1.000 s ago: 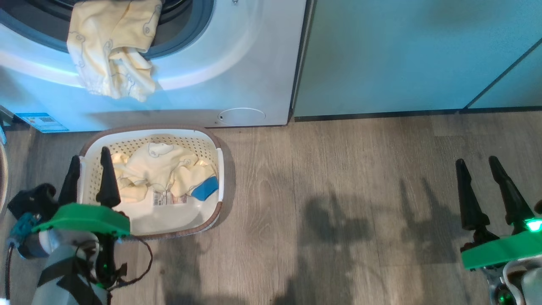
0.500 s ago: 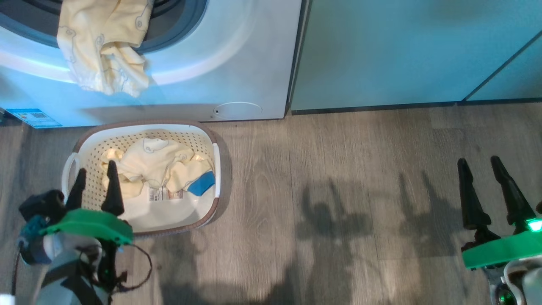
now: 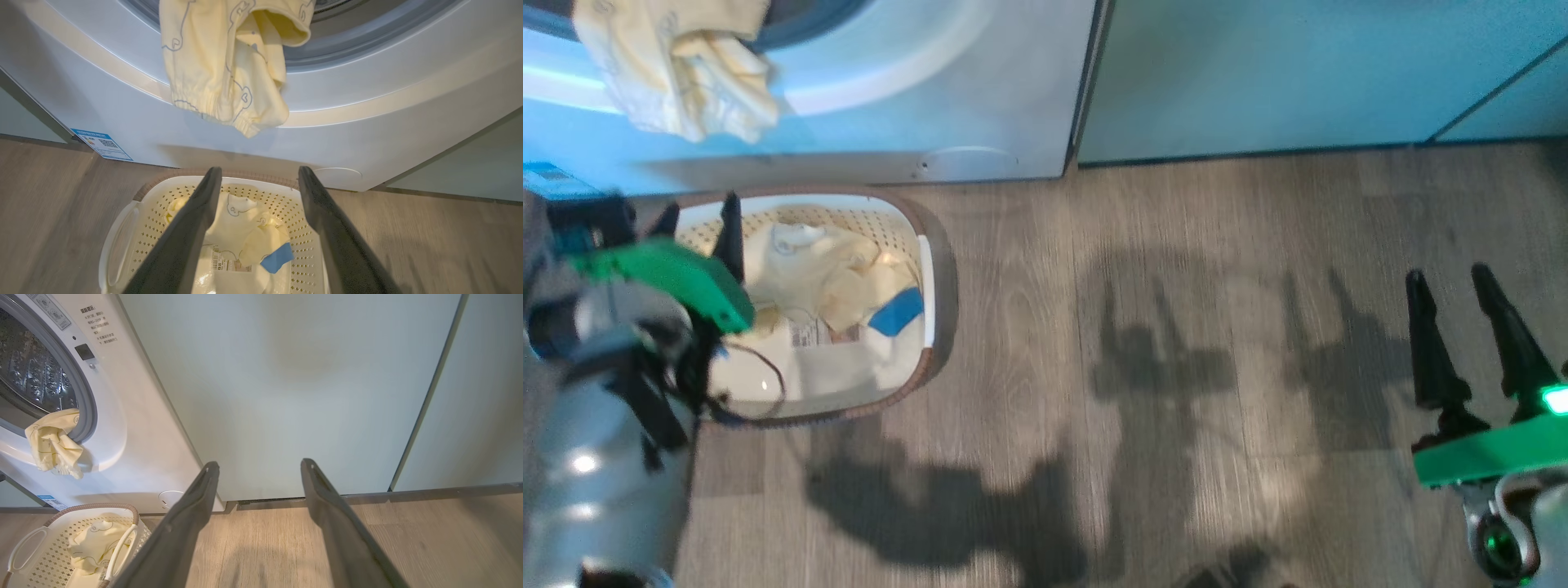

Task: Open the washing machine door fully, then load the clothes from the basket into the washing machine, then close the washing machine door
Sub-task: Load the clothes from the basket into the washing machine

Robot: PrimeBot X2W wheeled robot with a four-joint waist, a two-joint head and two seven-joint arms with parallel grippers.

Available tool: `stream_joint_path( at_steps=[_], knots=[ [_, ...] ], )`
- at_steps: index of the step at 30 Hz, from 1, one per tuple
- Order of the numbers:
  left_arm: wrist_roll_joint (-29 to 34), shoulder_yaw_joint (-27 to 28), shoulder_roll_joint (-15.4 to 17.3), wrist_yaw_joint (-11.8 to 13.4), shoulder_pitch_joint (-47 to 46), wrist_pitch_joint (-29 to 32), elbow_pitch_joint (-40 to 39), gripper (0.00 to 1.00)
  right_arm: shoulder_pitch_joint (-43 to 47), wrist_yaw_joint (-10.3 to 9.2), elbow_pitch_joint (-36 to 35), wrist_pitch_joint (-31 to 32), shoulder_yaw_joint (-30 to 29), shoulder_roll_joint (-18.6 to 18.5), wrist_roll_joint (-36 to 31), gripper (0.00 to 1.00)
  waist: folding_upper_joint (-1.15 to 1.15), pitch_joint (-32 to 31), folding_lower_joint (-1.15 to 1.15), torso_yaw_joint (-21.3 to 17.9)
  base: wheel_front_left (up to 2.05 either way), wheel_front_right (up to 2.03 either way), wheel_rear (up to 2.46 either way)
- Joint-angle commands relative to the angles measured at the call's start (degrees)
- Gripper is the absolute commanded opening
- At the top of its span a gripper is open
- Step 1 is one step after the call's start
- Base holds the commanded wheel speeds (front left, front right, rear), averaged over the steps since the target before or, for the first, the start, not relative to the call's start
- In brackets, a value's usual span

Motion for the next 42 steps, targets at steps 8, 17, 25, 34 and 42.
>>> stream_joint_path(
  at_steps=[8, 17, 25, 34, 42],
  knots=[
    [-0.53, -2.68, 10.34, -0.06, -14.73, 11.78, 4.36, 1.00, -3.95, 0.01, -2.46, -0.38, 1.46, -0.20, 0.36, 1.00, 0.00, 6.32, -0.01, -1.63, 0.00, 0.00, 0.00],
    [-0.88, -5.61, 13.94, -0.06, -24.80, 15.76, 8.35, 1.00, -6.96, 0.01, -2.69, -0.38, 2.42, 0.85, 0.60, 1.00, 0.00, 11.87, -0.01, -3.84, 0.00, 0.00, 0.00],
    [0.29, -6.44, 16.64, 1.46, -30.65, 15.16, 12.19, 1.00, -8.45, 0.01, -2.81, -0.38, 2.90, 1.25, 0.60, 1.00, 0.00, 14.67, -0.01, -5.25, 0.00, 0.00, 0.00],
    [0.97, -6.96, 17.61, 3.63, -34.54, 12.47, 17.02, 1.00, -9.00, 0.01, -2.99, -0.38, 3.06, 1.00, 0.60, 1.00, 0.00, 16.04, -0.01, -5.32, 0.00, 0.00, 0.00],
    [1.70, -8.51, 17.85, 2.96, -37.16, 8.68, 19.89, 0.64, -9.36, 0.01, -3.04, -0.38, 3.05, 0.48, 0.71, 1.00, 0.00, 17.16, -0.01, -5.08, 0.00, 0.00, 0.00]
  ],
)
